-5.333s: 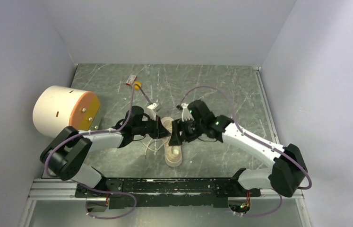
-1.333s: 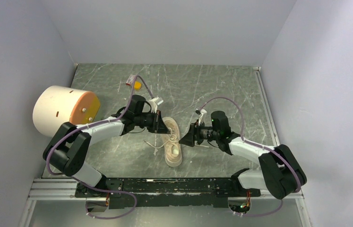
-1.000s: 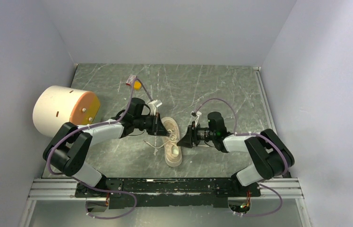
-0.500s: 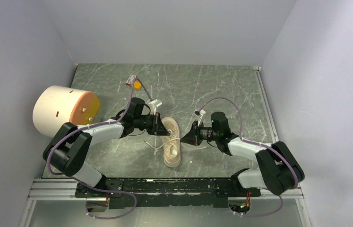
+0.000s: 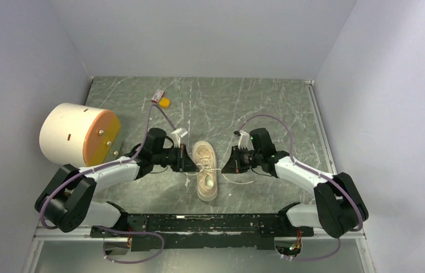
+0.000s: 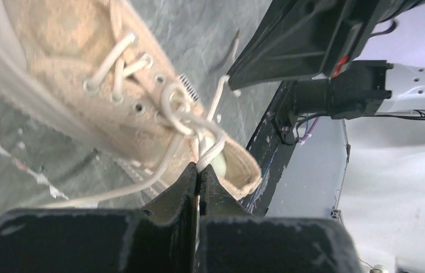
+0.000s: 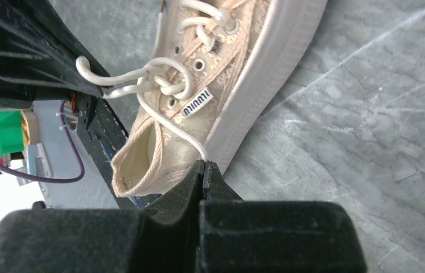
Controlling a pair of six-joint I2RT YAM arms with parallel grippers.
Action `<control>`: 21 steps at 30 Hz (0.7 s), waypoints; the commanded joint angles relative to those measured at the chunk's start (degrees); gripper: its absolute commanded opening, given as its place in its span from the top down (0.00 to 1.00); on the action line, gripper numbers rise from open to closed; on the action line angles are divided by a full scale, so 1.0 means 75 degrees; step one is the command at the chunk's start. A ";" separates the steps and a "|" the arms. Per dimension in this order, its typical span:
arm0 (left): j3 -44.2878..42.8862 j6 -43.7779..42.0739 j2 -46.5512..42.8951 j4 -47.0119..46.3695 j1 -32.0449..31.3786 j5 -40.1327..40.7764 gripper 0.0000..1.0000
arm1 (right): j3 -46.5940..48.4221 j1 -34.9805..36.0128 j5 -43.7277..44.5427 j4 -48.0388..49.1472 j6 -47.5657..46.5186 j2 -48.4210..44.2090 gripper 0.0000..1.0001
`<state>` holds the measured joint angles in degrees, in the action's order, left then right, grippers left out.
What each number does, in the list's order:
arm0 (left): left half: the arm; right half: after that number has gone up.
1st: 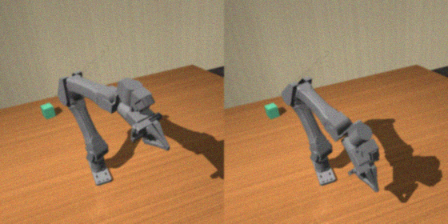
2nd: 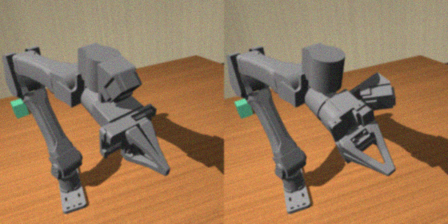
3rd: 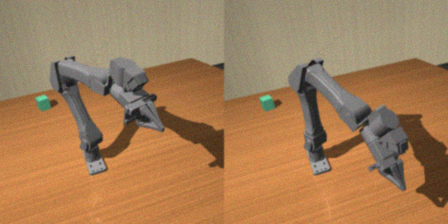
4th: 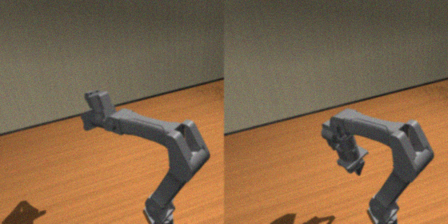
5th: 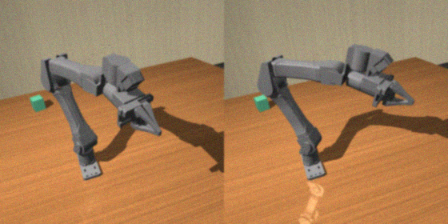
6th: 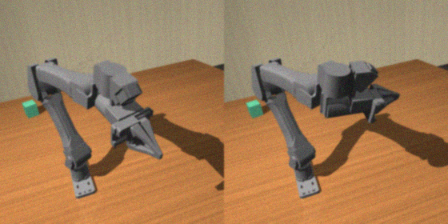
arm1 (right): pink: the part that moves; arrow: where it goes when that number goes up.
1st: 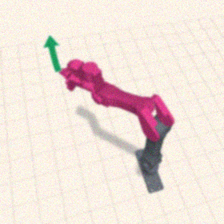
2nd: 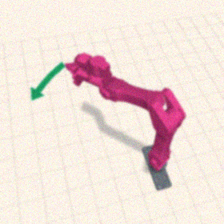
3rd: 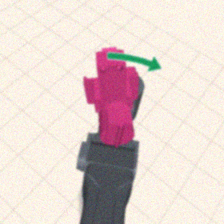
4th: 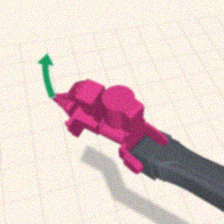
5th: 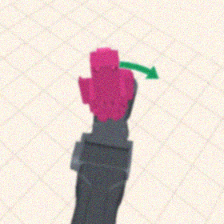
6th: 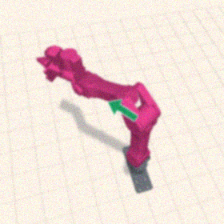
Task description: Tie the shoes
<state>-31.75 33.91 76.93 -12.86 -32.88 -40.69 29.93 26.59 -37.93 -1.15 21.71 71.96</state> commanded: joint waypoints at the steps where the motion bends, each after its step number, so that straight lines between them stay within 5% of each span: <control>1: 0.0309 0.0440 0.0105 -0.0584 -0.0168 0.0242 0.95 | 0.0681 -0.0007 -0.0222 -0.1616 -0.0217 0.0409 1.00; 11: -0.0360 -0.0358 0.0269 0.0971 -0.0262 0.0812 0.92 | 0.1268 -0.0005 -0.0866 -0.1851 -0.0483 0.0851 1.00; 21: -0.2457 -0.2432 0.0277 0.3919 -0.0268 0.1392 0.54 | 0.1180 0.0039 -0.1120 -0.1662 -0.0574 0.1138 1.00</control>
<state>-44.05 23.59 79.18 7.38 -34.63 -31.86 38.35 26.63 -44.49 -13.85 18.59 80.01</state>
